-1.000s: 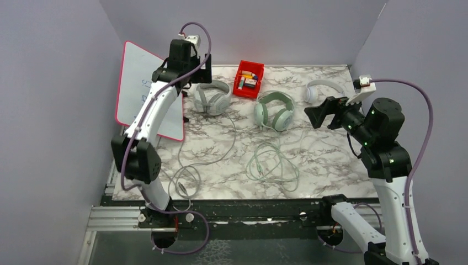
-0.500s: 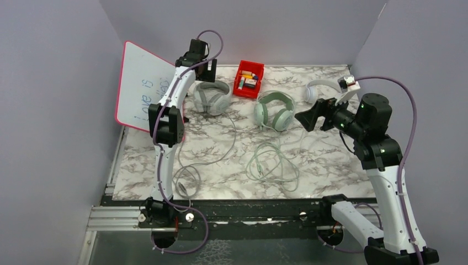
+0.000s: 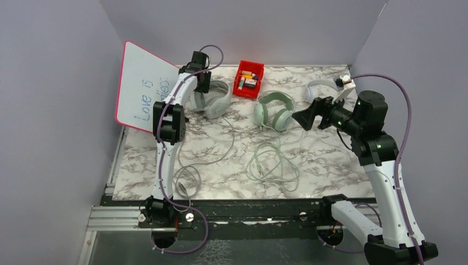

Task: Wrap the headphones
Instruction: Pick up the headphones from the center of the board.

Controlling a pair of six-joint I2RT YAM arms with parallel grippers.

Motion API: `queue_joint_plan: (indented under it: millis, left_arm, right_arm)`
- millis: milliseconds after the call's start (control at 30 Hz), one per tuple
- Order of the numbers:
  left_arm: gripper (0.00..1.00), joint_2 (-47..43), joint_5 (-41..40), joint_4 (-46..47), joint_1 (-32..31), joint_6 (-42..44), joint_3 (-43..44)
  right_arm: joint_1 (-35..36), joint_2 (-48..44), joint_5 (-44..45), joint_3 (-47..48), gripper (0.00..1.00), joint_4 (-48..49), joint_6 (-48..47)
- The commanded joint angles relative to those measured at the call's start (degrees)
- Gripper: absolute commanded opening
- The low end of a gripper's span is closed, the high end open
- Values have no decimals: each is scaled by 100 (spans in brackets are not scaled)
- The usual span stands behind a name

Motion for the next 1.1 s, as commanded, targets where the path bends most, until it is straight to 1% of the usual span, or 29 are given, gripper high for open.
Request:
queue_joint_plan:
  millis: [0,67,133,267,300,333,467,567,700,767,833,933,1000,1067]
  left_arm:
    - [43,-239,22,221,59,-32,-202]
    - [26,-444,22,220,61,-95,-326]
    - [15,-785,24,221,77,-277,-520]
    - [5,-1695,212,268,80,-649,-1017]
    - [4,-1926,312,286,79,-725,-1168]
    - [0,-2183,410,340,79,-806,-1356]
    - [0,-3154,845,598,79,-1175,-2135]
    - [0,-3928,1241,867,79,-1519,-2833]
    - [0,-5058,1827,1614,72,-1931,-3997]
    - [0,-5529,2093,1829,63,-2176,-4423]
    - [0,-6017,2362,2068,52,-2492,-4869]
    - [0,-6577,2681,2493,27,-3059,-5486]
    - [0,-6832,2874,2684,26,-3336,-5782]
    - [0,-7021,3032,2810,19,-3494,-5973]
  right_arm:
    - [-38,-11,-254,-99,100,219,78]
    - [-43,-10,-330,-123,100,236,132]
    - [-43,3,-402,-155,100,272,213]
    - [-43,124,-734,-296,100,464,451]
    - [-43,182,-902,-343,100,544,541]
    - [-36,247,-1097,-406,100,644,626]
    - [-9,500,-1753,-572,100,1074,1013]
    - [200,652,-1639,-434,100,1222,1150]
    - [809,1033,-1360,-184,100,1573,1434]
    - [1280,1300,-1111,-7,100,1714,1506]
    - [1919,1524,-694,174,100,1861,1563]
    - [2642,1727,34,290,100,2407,1725]
    - [2970,1861,465,318,100,2735,1818]
    - [3191,2033,998,427,100,2758,1878]
